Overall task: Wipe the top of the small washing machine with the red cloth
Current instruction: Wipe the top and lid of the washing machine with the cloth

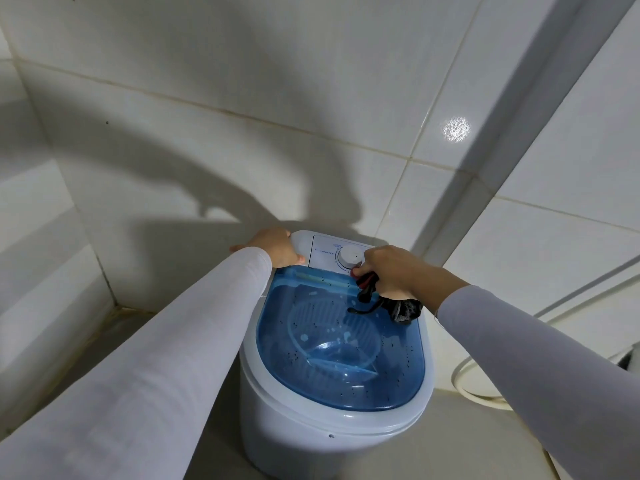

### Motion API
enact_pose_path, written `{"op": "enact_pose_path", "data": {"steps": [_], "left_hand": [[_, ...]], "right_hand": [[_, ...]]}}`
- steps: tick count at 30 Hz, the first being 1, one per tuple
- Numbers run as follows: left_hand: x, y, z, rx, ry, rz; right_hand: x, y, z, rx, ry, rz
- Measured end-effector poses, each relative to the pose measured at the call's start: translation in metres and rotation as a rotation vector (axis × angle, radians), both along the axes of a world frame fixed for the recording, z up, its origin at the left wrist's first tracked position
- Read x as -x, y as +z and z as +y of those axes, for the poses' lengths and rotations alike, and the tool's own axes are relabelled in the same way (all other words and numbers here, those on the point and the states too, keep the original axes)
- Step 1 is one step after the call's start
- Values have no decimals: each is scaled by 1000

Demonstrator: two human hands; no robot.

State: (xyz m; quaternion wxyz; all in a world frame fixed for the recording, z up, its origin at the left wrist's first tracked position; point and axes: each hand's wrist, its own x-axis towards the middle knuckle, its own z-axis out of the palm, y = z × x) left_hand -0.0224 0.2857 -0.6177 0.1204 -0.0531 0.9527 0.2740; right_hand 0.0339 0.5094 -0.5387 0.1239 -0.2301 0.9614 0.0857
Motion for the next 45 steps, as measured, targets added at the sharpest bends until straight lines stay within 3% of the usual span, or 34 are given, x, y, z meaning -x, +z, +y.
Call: {"op": "enact_pose_path", "data": {"steps": [13,30,36,45], "left_hand": [[-2,1,0,-4,3,16],[-4,0,2,-22,4,16],[-3,2,1,1,-8,17],[0,1,0,4,-6,20]], "right_hand": [[7,6,4,-56,90,18],[-3,12,26,-15,-43,22],[6,35,33,148,-155,114],[14,42,6,217,-78,152]]}}
